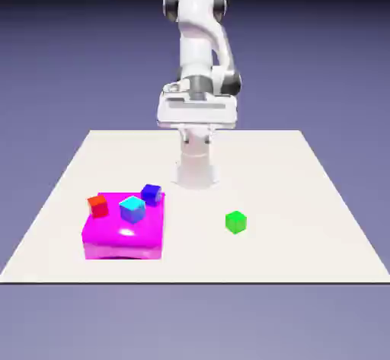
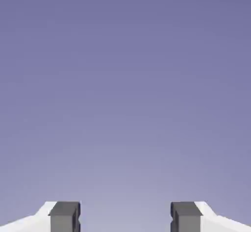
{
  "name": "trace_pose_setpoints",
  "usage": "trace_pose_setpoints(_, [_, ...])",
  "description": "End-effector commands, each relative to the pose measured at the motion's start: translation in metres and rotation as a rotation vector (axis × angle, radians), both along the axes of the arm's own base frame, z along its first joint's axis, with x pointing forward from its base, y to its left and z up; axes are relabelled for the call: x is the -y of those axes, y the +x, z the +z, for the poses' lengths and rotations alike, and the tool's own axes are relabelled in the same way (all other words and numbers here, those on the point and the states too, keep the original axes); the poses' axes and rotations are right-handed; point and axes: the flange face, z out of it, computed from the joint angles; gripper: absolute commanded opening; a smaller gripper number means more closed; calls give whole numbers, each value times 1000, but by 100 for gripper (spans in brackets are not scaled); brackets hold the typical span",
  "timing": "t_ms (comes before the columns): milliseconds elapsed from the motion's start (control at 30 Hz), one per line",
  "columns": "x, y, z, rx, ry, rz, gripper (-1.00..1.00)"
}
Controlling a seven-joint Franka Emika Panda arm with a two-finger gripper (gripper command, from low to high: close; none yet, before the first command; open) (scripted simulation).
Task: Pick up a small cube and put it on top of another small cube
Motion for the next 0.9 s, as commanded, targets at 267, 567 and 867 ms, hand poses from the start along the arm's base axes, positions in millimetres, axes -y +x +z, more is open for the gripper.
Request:
trace_pose_setpoints(267, [-93, -30, -164, -517, -132, 322, 0])
trace_pose_setpoints(567, [-124, -78, -267, -779, -251, 485, 0])
trace_pose_setpoints(867, [-123, -79, -293, -779, -251, 485, -100])
